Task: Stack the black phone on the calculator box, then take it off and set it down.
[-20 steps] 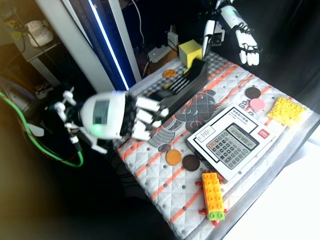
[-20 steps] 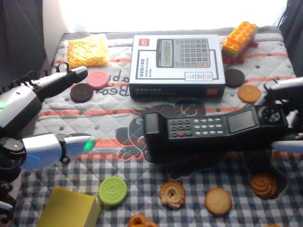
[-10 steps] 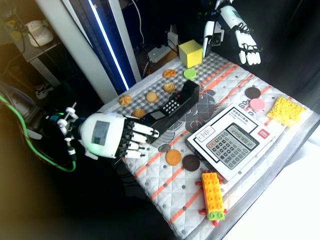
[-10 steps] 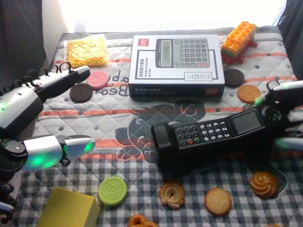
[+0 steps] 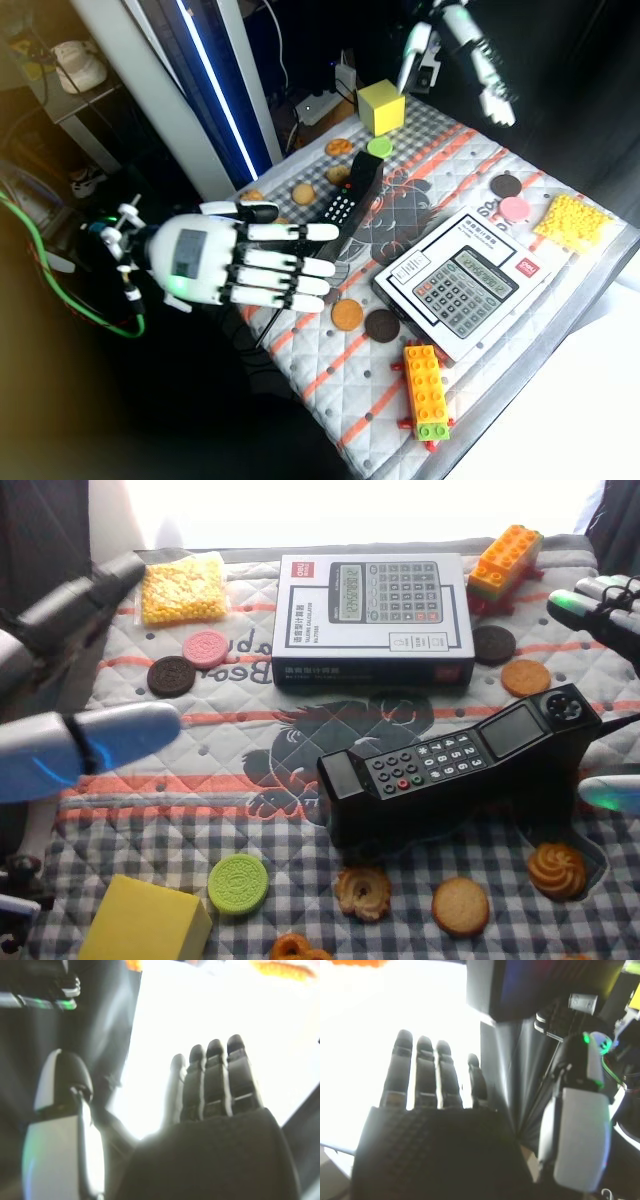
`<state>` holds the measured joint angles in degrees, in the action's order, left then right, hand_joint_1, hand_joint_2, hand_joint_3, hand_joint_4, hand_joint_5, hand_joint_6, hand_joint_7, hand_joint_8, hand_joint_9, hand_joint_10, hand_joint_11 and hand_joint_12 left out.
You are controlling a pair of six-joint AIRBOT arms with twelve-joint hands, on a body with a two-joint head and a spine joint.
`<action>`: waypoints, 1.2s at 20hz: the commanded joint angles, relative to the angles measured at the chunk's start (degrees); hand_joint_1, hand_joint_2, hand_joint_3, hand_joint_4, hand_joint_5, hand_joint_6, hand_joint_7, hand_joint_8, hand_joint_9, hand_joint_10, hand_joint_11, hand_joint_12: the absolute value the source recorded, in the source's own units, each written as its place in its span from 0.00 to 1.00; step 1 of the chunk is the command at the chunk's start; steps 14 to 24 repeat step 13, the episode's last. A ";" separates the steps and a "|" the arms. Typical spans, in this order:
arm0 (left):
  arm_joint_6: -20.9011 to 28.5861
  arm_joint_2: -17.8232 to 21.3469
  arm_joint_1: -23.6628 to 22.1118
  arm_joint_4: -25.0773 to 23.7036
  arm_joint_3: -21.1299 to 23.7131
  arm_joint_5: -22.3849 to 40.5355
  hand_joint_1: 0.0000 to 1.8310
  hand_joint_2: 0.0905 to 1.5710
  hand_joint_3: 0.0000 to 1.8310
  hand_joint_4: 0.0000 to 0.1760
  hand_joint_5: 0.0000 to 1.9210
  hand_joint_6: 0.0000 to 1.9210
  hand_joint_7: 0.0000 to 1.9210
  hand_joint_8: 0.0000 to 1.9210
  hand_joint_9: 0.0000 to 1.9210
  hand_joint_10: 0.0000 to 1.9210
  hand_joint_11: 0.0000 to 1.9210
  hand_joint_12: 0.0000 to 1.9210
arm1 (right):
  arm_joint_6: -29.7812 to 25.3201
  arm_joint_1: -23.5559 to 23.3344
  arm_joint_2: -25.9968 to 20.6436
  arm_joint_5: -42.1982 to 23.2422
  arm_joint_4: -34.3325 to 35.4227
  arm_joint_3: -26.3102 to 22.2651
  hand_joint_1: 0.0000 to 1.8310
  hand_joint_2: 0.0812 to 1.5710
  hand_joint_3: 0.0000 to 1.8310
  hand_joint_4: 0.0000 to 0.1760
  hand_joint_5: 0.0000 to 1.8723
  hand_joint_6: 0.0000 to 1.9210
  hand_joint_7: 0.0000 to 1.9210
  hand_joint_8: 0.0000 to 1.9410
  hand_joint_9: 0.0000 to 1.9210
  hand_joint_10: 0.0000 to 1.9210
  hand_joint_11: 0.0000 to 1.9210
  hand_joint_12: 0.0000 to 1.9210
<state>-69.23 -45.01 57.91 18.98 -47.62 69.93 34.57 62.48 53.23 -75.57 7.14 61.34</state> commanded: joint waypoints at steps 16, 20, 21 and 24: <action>19.67 0.89 3.51 -4.21 -3.26 27.80 0.00 0.82 0.00 0.01 0.26 0.05 0.14 0.00 0.10 0.00 0.00 0.01 | 1.79 2.68 -4.73 -25.42 2.92 -4.55 0.17 0.79 0.01 0.12 0.09 0.00 0.03 0.00 0.03 0.00 0.01 0.00; 19.67 0.89 3.51 -4.21 -3.26 27.80 0.00 0.82 0.00 0.01 0.26 0.05 0.14 0.00 0.10 0.00 0.00 0.01 | 1.79 2.68 -4.73 -25.42 2.92 -4.55 0.17 0.79 0.01 0.12 0.09 0.00 0.03 0.00 0.03 0.00 0.01 0.00; 19.67 0.89 3.51 -4.21 -3.26 27.80 0.00 0.82 0.00 0.01 0.26 0.05 0.14 0.00 0.10 0.00 0.00 0.01 | 1.79 2.68 -4.73 -25.42 2.92 -4.55 0.17 0.79 0.01 0.12 0.09 0.00 0.03 0.00 0.03 0.00 0.01 0.00; 19.67 0.89 3.51 -4.21 -3.26 27.80 0.00 0.82 0.00 0.01 0.26 0.05 0.14 0.00 0.10 0.00 0.00 0.01 | 1.79 2.68 -4.73 -25.42 2.92 -4.55 0.17 0.79 0.01 0.12 0.09 0.00 0.03 0.00 0.03 0.00 0.01 0.00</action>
